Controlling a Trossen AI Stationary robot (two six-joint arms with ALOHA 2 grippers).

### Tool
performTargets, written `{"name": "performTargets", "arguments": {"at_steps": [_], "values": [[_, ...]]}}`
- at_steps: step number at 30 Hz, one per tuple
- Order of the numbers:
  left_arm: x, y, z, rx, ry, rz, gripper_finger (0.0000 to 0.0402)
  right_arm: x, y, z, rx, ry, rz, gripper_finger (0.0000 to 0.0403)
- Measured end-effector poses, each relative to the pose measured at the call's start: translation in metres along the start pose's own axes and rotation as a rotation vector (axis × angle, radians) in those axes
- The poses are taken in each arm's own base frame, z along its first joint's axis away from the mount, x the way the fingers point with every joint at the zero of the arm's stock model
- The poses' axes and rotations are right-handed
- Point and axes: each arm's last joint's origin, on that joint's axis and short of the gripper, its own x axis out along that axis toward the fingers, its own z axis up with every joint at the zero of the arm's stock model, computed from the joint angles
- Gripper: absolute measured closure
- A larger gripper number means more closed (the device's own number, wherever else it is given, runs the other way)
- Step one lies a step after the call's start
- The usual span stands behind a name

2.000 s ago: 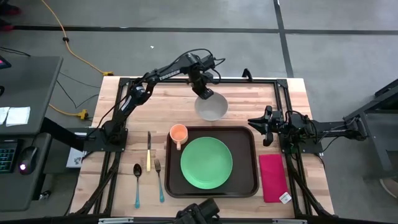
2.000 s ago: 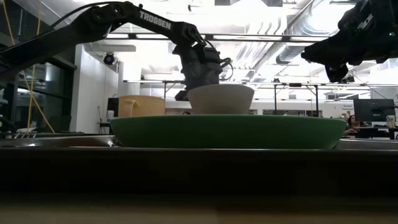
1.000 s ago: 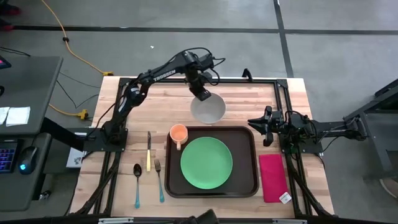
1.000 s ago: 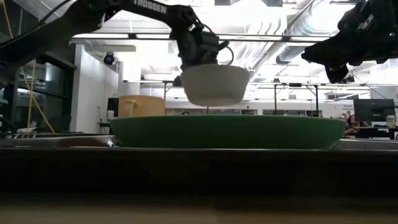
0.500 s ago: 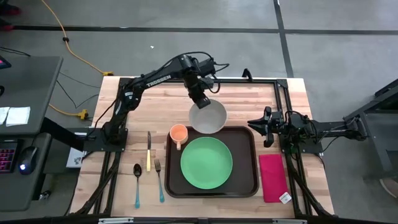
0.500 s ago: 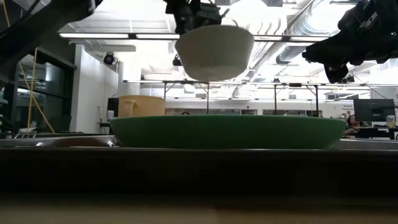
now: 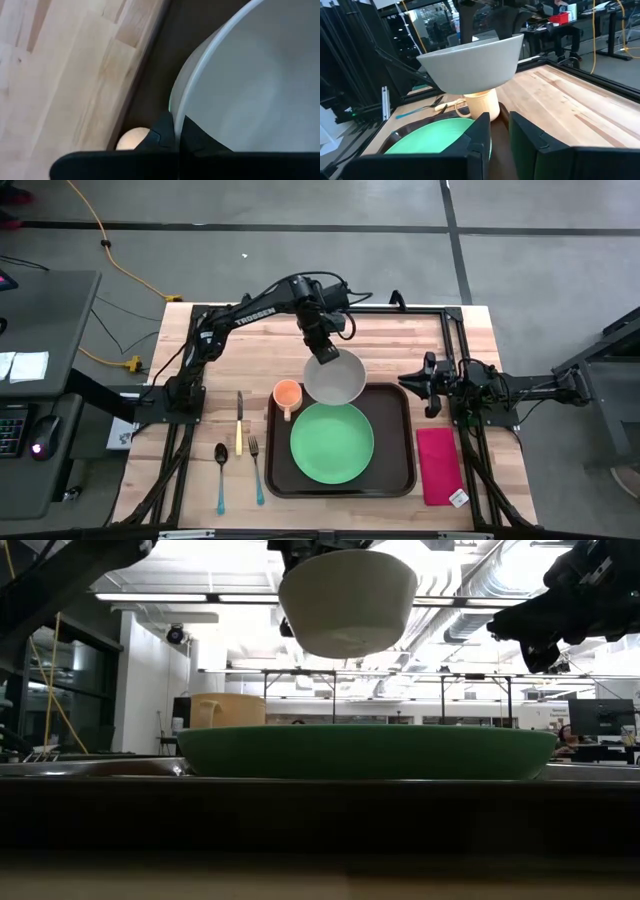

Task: Set up tray
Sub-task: Put the gray bowl on top of the green plate

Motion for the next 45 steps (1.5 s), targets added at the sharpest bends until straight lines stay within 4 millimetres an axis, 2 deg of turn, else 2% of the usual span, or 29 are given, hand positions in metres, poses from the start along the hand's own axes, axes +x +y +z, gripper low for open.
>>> {"name": "performTargets", "arguments": {"at_steps": [7, 34, 40, 45], "values": [[0.003, -0.009, -0.002, 0.021, 0.009, -0.002, 0.0384, 0.0, 0.0, 0.0, -0.006, 0.004, 0.013, 0.0355], [0.034, -0.097, -0.029, 0.153, 0.095, -0.041, 0.0385, 0.0, 0.0, 0.0, -0.027, 0.004, 0.01, 0.0352], [0.036, -0.106, -0.033, 0.168, 0.104, -0.044, 0.0385, 0.0, 0.0, 0.0, -0.026, 0.004, 0.01, 0.0357], [0.036, -0.106, -0.032, 0.164, 0.097, -0.037, 0.0385, 0.0, 0.0, 0.0, -0.026, 0.003, 0.01, 0.0353]]}}
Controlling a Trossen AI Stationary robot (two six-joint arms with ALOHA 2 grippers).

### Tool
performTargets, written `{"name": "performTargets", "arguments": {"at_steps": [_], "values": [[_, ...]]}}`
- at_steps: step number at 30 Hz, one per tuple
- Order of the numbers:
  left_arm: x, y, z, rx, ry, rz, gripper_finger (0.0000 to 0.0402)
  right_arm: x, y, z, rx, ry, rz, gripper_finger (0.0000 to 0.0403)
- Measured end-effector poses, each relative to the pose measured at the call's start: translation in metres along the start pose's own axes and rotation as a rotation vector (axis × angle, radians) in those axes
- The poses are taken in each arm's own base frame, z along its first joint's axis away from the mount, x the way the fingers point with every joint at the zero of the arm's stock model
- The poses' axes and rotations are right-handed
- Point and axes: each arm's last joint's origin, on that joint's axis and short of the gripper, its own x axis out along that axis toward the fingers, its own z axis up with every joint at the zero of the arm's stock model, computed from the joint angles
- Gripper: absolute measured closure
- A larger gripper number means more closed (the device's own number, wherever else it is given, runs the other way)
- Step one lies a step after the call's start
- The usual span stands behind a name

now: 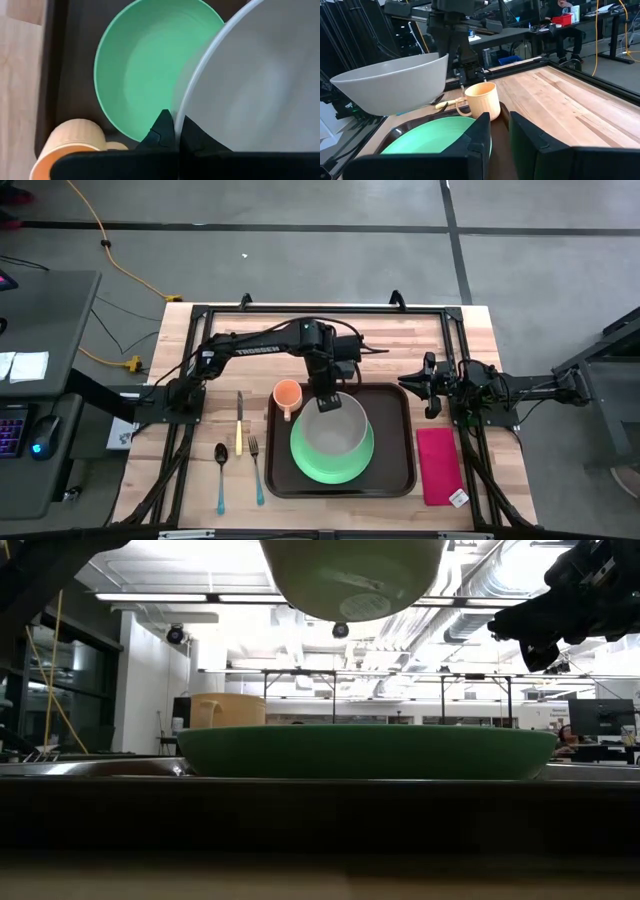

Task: Set up tray
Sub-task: Put the gray bowl on top of the green plate

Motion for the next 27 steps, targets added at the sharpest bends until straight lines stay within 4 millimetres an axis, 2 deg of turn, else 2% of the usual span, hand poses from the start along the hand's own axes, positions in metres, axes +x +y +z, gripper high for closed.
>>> {"name": "performTargets", "arguments": {"at_steps": [14, 27], "values": [[0.007, -0.016, -0.001, 0.002, -0.031, 0.062, 0.0385, 0.0, 0.0, 0.0, 0.002, 0.0, 0.0, 0.0356], [0.009, -0.02, -0.003, 0.002, -0.03, 0.074, 0.0385, 0.0, 0.0, 0.0, 0.002, -0.001, 0.0, 0.0355]]}}
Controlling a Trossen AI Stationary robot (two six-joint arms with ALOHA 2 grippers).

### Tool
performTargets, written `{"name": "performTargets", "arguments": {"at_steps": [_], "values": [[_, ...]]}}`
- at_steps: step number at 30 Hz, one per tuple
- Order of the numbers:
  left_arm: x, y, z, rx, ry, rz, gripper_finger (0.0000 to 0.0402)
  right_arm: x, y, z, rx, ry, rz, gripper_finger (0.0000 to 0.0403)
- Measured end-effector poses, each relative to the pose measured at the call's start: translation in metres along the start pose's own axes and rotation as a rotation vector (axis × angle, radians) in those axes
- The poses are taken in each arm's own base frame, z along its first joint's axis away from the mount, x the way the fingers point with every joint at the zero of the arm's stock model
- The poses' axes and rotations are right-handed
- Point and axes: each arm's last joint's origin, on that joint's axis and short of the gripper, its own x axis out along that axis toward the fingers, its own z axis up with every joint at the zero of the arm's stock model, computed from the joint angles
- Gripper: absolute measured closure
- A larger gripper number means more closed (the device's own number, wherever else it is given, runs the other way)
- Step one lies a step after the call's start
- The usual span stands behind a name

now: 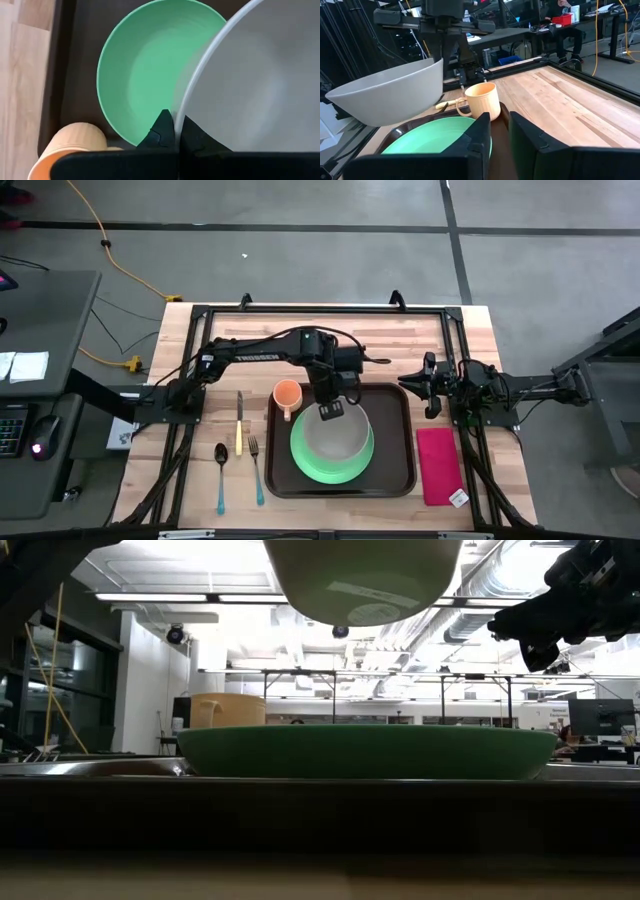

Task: Set up tray
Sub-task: Put the gray bowl on top of the green plate

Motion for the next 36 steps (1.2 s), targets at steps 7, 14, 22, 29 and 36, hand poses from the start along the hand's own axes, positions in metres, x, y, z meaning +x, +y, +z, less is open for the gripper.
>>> {"name": "performTargets", "arguments": {"at_steps": [7, 14, 22, 29, 36], "values": [[0.016, -0.006, 0.003, 0.007, 0.02, 0.02, 0.0385, 0.0, 0.0, 0.0, 0.0, -0.001, -0.003, 0.0354], [0.031, -0.005, 0.006, 0.012, 0.044, 0.05, 0.0385, 0.0, 0.0, 0.0, 0.007, -0.004, -0.003, 0.0352], [0.052, -0.004, 0.011, 0.032, 0.073, 0.07, 0.0385, 0.0, 0.0, 0.0, 0.008, -0.001, 0.0, 0.0356], [0.06, 0.0, 0.008, 0.037, 0.105, 0.128, 0.0385, 0.0, 0.0, 0.0, 0.008, 0.0, 0.0, 0.035], [0.075, 0.005, 0.007, 0.046, 0.132, 0.135, 0.0385, 0.0, 0.0, 0.0, 0.008, 0.0, -0.001, 0.0356]]}}
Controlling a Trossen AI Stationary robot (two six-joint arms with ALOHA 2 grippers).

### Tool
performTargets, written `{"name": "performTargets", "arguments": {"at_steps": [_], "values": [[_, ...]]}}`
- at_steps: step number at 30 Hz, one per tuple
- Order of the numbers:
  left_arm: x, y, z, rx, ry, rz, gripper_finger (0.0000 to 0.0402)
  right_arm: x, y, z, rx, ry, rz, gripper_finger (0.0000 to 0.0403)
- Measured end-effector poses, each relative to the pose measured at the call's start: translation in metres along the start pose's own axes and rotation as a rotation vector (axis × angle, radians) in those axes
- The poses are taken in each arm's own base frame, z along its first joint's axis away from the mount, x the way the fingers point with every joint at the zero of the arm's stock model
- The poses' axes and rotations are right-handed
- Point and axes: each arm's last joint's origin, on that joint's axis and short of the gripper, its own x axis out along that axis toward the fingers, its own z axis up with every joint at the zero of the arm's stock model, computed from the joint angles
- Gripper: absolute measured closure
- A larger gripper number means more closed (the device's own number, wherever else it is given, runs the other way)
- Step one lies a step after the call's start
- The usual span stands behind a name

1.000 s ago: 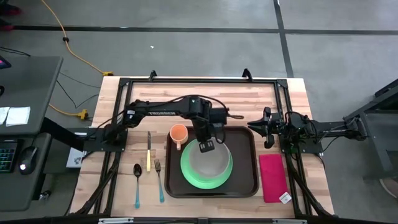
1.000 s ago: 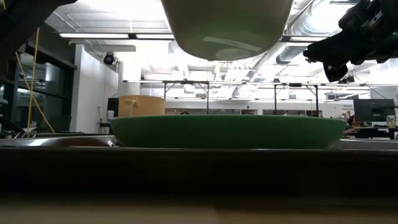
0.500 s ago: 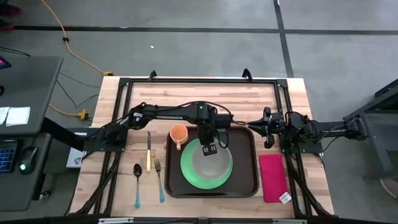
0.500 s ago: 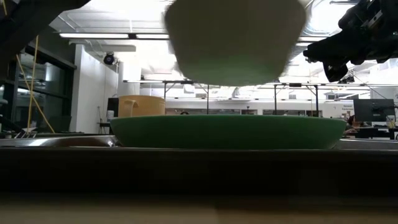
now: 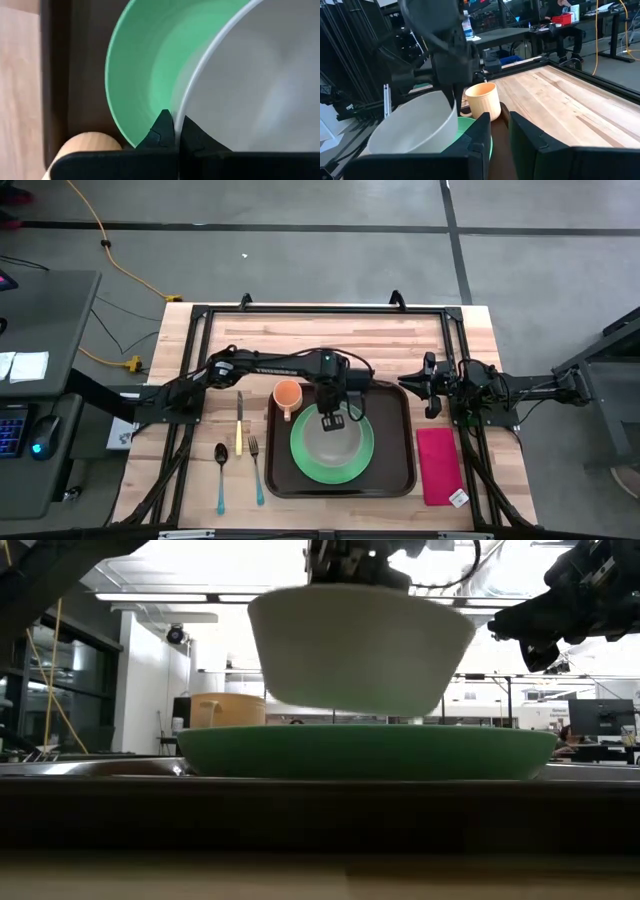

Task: Set up tray
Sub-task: Put the gray bowl on top of the green plate

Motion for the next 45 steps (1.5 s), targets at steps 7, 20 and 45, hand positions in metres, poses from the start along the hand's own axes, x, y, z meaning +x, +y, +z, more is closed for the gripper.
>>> {"name": "performTargets", "arguments": {"at_steps": [7, 20, 45], "values": [[0.011, 0.001, -0.001, 0.003, 0.021, 0.004, 0.0385, 0.0, 0.0, 0.0, 0.0, 0.0, -0.003, 0.0353], [0.017, -0.002, 0.004, 0.011, -0.025, -0.015, 0.0385, 0.0, 0.0, 0.0, 0.0, 0.0, -0.003, 0.0356], [0.023, -0.004, 0.004, 0.026, -0.007, 0.001, 0.0385, 0.0, 0.0, 0.0, 0.008, 0.002, -0.004, 0.035]]}}
